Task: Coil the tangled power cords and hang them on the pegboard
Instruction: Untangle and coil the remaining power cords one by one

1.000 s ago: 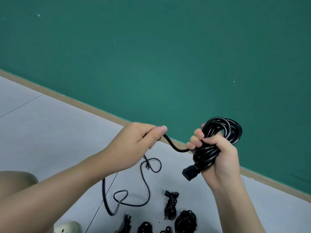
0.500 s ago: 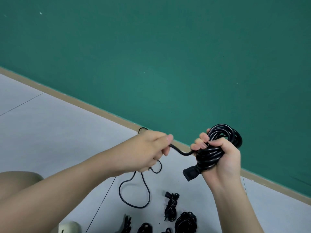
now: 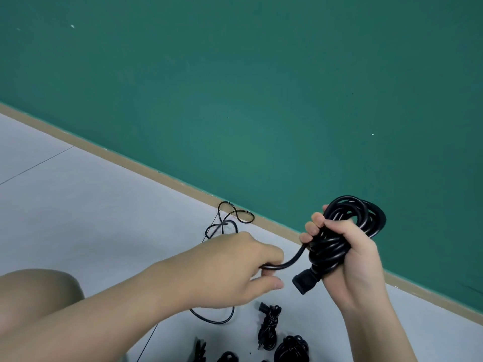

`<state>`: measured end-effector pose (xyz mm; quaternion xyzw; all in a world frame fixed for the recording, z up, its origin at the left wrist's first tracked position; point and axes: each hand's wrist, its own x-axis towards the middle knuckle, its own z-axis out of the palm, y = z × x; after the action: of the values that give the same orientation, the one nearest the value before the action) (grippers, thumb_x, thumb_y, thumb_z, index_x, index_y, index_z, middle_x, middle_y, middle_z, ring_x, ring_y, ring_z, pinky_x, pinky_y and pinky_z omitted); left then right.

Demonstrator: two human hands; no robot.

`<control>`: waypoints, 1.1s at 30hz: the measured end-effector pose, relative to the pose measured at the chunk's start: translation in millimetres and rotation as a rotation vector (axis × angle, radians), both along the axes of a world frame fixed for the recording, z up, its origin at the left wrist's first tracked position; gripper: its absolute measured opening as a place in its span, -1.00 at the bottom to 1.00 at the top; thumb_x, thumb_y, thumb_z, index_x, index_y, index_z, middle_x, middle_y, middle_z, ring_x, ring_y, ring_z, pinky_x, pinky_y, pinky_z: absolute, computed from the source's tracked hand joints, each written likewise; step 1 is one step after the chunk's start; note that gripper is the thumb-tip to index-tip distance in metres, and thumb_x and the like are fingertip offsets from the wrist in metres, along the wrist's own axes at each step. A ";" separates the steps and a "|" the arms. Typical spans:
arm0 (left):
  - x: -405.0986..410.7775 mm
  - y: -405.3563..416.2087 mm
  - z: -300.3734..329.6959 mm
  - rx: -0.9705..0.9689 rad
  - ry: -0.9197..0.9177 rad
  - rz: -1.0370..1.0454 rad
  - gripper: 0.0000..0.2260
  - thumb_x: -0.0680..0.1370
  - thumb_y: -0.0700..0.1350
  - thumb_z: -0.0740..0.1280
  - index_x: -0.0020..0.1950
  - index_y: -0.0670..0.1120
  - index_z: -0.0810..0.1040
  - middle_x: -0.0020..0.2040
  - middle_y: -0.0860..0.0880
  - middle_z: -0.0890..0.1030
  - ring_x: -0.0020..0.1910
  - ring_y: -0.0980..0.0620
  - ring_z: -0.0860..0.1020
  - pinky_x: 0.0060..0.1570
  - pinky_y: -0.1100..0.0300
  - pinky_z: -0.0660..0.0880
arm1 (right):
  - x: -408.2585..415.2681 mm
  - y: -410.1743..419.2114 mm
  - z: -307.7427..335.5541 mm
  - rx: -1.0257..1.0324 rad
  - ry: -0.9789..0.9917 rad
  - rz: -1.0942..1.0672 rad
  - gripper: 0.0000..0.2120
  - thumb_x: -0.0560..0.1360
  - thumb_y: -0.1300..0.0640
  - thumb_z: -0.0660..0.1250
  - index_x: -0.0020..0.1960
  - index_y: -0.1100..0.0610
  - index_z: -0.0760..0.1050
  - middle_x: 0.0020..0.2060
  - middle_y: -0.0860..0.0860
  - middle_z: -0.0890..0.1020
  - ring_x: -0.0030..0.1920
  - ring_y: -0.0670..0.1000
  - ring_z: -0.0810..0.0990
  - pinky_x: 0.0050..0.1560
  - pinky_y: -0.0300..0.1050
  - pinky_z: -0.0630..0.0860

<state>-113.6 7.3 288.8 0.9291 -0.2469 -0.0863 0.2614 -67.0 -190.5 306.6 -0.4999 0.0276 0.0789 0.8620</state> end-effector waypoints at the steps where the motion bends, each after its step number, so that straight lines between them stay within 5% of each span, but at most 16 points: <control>1: 1.0 2.6 2.1 -0.027 0.022 -0.014 -0.75 0.65 0.16 0.26 -0.12 0.04 0.39 -0.33 0.04 0.51 -0.30 0.08 0.47 -0.22 0.11 0.47 | -0.3 -2.5 0.7 -0.063 -0.014 0.005 -0.81 0.38 0.28 0.34 -0.01 0.17 0.46 -0.28 0.06 0.48 -0.32 0.02 0.47 -0.18 -0.04 0.34; 6: 11.4 26.7 24.5 -0.087 0.130 0.034 -0.81 0.68 0.01 0.28 -0.12 0.08 0.55 -0.34 0.15 0.50 -0.34 0.20 0.44 -0.34 0.33 0.29 | 4.4 -13.7 0.3 -0.253 -0.037 -0.102 -0.87 0.55 0.22 0.38 -0.06 0.13 0.41 -0.40 0.03 0.49 -0.41 0.00 0.51 -0.20 0.02 0.30; 9: 13.9 30.3 25.0 -0.115 0.017 0.045 -0.80 0.69 0.01 0.25 -0.08 0.05 0.59 -0.36 0.18 0.51 -0.33 0.15 0.46 -0.35 0.28 0.30 | 7.2 -18.8 2.0 -0.479 -0.013 -0.030 -0.59 0.35 -0.08 0.59 -0.15 0.16 0.46 -0.39 0.11 0.55 -0.38 0.06 0.51 -0.35 -0.05 0.38; 12: 14.0 28.2 20.2 -0.258 -0.177 0.046 -0.80 0.69 0.03 0.28 -0.05 0.02 0.61 -0.39 0.07 0.49 -0.32 0.01 0.46 -0.31 0.13 0.40 | -1.3 -8.7 -5.5 -0.661 0.022 0.308 -0.21 -0.01 -0.35 0.70 -0.12 0.22 0.53 -0.34 0.13 0.57 -0.34 0.06 0.53 -0.34 -0.12 0.50; 14: 15.1 26.9 18.1 -0.414 -0.169 0.058 -0.81 0.66 0.05 0.33 -0.10 0.02 0.61 -0.39 0.02 0.49 -0.36 -0.03 0.42 -0.31 0.07 0.40 | -8.2 5.1 -13.0 -0.601 0.028 0.495 -0.30 -0.03 -0.34 0.71 -0.11 0.10 0.62 -0.30 0.04 0.59 -0.31 -0.01 0.54 -0.23 -0.11 0.52; 17: 17.6 26.7 17.0 -0.580 -0.015 0.120 -0.80 0.57 0.09 0.43 -0.15 0.00 0.63 -0.32 -0.11 0.57 -0.31 -0.15 0.47 -0.27 0.01 0.46 | -21.7 33.2 -17.0 -0.550 -0.067 0.635 -0.71 0.17 -0.06 0.66 -0.15 -0.17 0.69 -0.32 -0.12 0.60 -0.31 -0.14 0.55 -0.22 -0.17 0.51; 19: 20.7 29.3 15.8 -0.619 0.073 0.182 -0.76 0.53 0.09 0.49 -0.20 -0.05 0.63 -0.35 -0.10 0.54 -0.35 -0.06 0.43 -0.27 0.06 0.42 | -28.9 47.4 -19.5 -0.554 -0.053 0.619 -0.83 0.28 0.11 0.53 -0.16 -0.10 0.66 -0.35 -0.07 0.54 -0.35 -0.08 0.50 -0.27 -0.13 0.47; 22: 24.0 32.8 16.4 -0.648 0.154 0.256 -0.65 0.47 0.12 0.56 -0.25 -0.13 0.59 -0.40 0.00 0.42 -0.35 0.05 0.34 -0.26 0.10 0.28 | -31.1 52.3 -24.0 -0.494 0.054 0.613 -0.75 0.24 0.23 0.37 -0.09 0.19 0.48 -0.31 0.13 0.44 -0.37 0.04 0.44 -0.29 -0.07 0.44; 26: 23.2 34.6 17.8 -0.733 0.141 0.319 -0.40 0.32 0.31 0.55 -0.26 -0.22 0.47 -0.36 -0.09 0.41 -0.31 -0.01 0.30 -0.24 0.05 0.23 | -30.0 48.0 -15.8 -0.253 0.059 0.756 -0.66 0.25 0.37 0.24 0.03 0.25 0.42 -0.25 0.15 0.38 -0.34 0.04 0.33 -0.30 -0.10 0.46; 33: 16.5 30.7 28.2 -0.599 -0.036 0.301 -0.61 0.70 0.11 0.23 -0.29 -0.02 0.43 -0.41 0.11 0.30 -0.39 0.09 0.28 -0.35 0.20 0.26 | -13.7 30.4 -8.6 0.293 0.040 0.737 -0.67 0.37 0.38 0.28 0.13 0.26 0.50 -0.18 0.15 0.48 -0.25 0.06 0.48 -0.17 -0.05 0.50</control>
<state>-97.1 37.9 317.0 0.8385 -0.1258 0.0459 0.5282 -80.6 -160.1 297.9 -0.3464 -0.1486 0.3957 0.8375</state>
